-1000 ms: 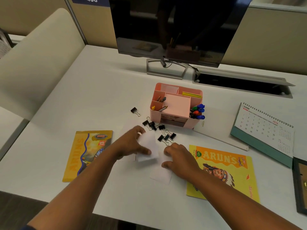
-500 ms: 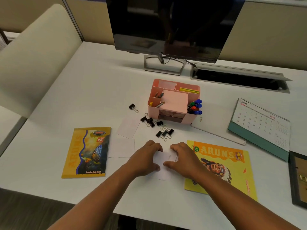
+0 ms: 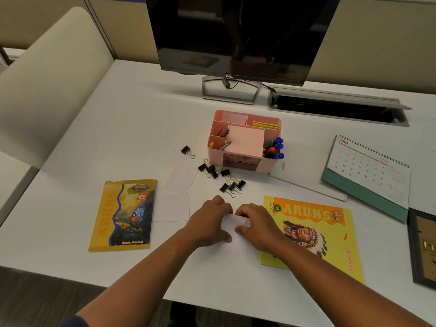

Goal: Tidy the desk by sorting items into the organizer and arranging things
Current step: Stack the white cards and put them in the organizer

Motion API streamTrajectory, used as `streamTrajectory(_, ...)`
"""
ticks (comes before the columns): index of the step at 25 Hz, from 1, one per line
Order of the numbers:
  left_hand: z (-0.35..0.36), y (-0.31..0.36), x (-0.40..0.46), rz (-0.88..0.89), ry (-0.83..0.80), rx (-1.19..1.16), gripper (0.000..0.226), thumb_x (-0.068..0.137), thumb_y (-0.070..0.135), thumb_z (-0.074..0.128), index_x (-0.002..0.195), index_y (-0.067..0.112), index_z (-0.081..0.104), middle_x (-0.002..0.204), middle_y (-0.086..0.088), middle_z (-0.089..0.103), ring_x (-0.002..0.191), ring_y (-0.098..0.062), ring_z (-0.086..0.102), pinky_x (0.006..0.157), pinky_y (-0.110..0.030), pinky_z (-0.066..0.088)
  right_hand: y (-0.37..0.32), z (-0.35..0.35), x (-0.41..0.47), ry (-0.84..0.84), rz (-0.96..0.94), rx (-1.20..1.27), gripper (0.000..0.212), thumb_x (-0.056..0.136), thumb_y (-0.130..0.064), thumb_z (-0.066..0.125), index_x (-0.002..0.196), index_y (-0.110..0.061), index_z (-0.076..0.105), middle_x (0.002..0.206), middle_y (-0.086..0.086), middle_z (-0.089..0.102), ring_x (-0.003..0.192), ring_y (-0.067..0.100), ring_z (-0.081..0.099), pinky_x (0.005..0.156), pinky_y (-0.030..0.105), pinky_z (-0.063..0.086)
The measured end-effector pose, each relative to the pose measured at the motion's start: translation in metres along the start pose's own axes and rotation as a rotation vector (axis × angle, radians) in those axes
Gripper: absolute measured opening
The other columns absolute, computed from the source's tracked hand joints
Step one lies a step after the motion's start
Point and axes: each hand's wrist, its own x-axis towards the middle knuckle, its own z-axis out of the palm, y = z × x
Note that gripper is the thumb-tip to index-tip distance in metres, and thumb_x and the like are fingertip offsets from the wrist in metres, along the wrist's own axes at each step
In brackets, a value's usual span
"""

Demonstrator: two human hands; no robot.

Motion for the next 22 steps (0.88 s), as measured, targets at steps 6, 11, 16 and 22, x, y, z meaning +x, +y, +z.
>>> streamTrajectory(6,0.001,-0.001,-0.005,-0.089,0.162,-0.312,0.031,0.083,0.035,0.078,0.105,0.029,0.057,0.103,0.004,0.062,0.093,-0.016,0.057,0.073,-0.024,0.047,-0.006,-0.006,-0.002,0.057,0.120,0.449,0.016,0.080,-0.016,0.081,0.087,-0.023,0.069,0.086,-0.002,0.069,0.080,0.019,0.065,0.069,0.037,0.055)
streamTrajectory(11,-0.012,-0.006,-0.007,-0.208,0.240,-0.846,0.030,0.078,0.022,0.085,0.095,0.019,0.060,0.093,-0.003,0.072,0.084,-0.023,0.070,0.071,-0.035,0.062,-0.015,-0.010,-0.001,0.025,0.266,0.929,0.028,0.085,-0.004,0.076,0.110,-0.013,0.066,0.098,0.005,0.078,0.091,0.025,0.075,0.077,0.040,0.062)
streamTrajectory(16,-0.029,-0.020,0.002,-0.249,0.507,-0.713,0.023,0.085,0.038,0.077,0.096,0.021,0.065,0.093,0.005,0.067,0.085,-0.014,0.060,0.073,-0.026,0.050,-0.012,-0.007,0.005,0.051,0.276,0.902,0.022,0.090,-0.005,0.071,0.109,-0.017,0.070,0.100,0.002,0.078,0.093,0.023,0.075,0.085,0.046,0.061)
streamTrajectory(22,-0.058,-0.062,0.030,-0.530,0.477,-0.060,0.066,0.088,0.046,0.069,0.140,0.013,0.046,0.145,-0.012,0.043,0.132,-0.034,0.040,0.107,-0.044,0.037,-0.001,-0.012,0.011,0.087,0.308,0.860,0.021,0.089,-0.005,0.072,0.103,-0.020,0.069,0.099,0.000,0.078,0.092,0.022,0.075,0.077,0.043,0.062)
